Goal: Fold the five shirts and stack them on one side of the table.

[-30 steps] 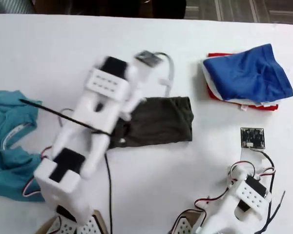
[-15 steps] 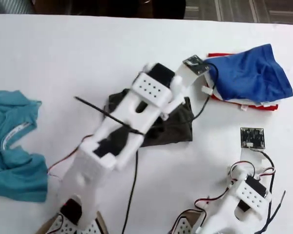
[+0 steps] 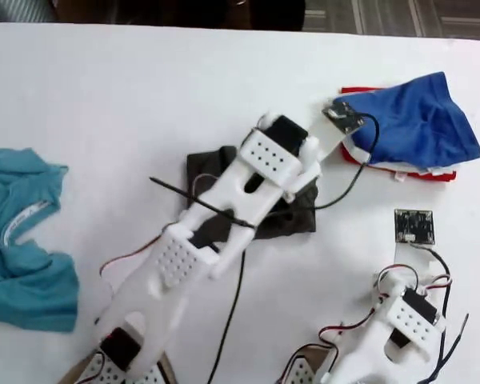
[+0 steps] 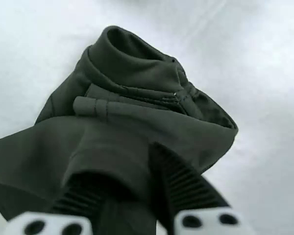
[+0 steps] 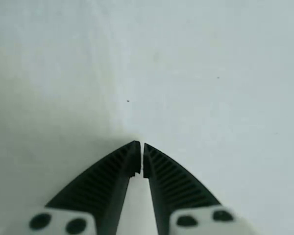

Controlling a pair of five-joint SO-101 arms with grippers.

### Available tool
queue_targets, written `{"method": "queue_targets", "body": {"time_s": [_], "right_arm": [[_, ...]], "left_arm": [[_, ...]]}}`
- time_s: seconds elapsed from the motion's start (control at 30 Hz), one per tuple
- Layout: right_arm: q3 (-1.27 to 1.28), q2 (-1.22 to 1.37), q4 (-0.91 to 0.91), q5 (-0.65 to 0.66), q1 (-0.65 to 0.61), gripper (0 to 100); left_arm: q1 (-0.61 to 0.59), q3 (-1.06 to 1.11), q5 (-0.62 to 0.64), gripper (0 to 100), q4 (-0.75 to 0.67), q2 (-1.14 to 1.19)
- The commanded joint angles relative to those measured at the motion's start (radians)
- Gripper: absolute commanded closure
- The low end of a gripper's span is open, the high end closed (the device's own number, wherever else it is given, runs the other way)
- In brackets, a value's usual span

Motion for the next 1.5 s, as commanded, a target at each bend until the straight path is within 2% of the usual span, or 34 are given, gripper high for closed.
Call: {"method": "queue_targets", "body": {"time_s": [0.0,0.17,0.3,0.43,0.47,0.67,0.87,1.3,1.47], "right_arm": [[-0.005,-0.025,-0.015,-0.002,0.008,97.8],[-0.005,-0.025,-0.015,-0.002,0.008,97.8],[-0.005,-0.025,-0.016,-0.002,0.008,97.8],[-0.005,-0.025,-0.016,-0.002,0.008,97.8],[-0.005,-0.025,-0.016,-0.002,0.008,97.8],[-0.005,-0.025,-0.019,-0.002,0.008,97.8],[-0.005,-0.025,-0.019,-0.002,0.008,97.8],[-0.005,-0.025,-0.019,-0.002,0.008,97.8],[-0.005,-0.025,-0.019,-0.002,0.008,97.8]], "left_arm": [[0.003,-0.074,0.003,71,0.006,-0.018],[-0.051,-0.229,0.003,75,0.028,-0.026],[-0.137,-0.213,0.002,78,0.029,-0.110],[-0.224,0.001,-0.084,99,0.028,-0.255],[-0.239,0.091,-0.107,96,0.028,-0.290],[-0.302,0.630,-0.236,97,-0.017,-0.453],[-0.296,0.937,-0.265,97,-0.167,-0.537],[-0.253,0.957,-0.213,97,-0.514,-0.529],[-0.230,0.883,-0.137,97,-0.582,-0.414]]}}
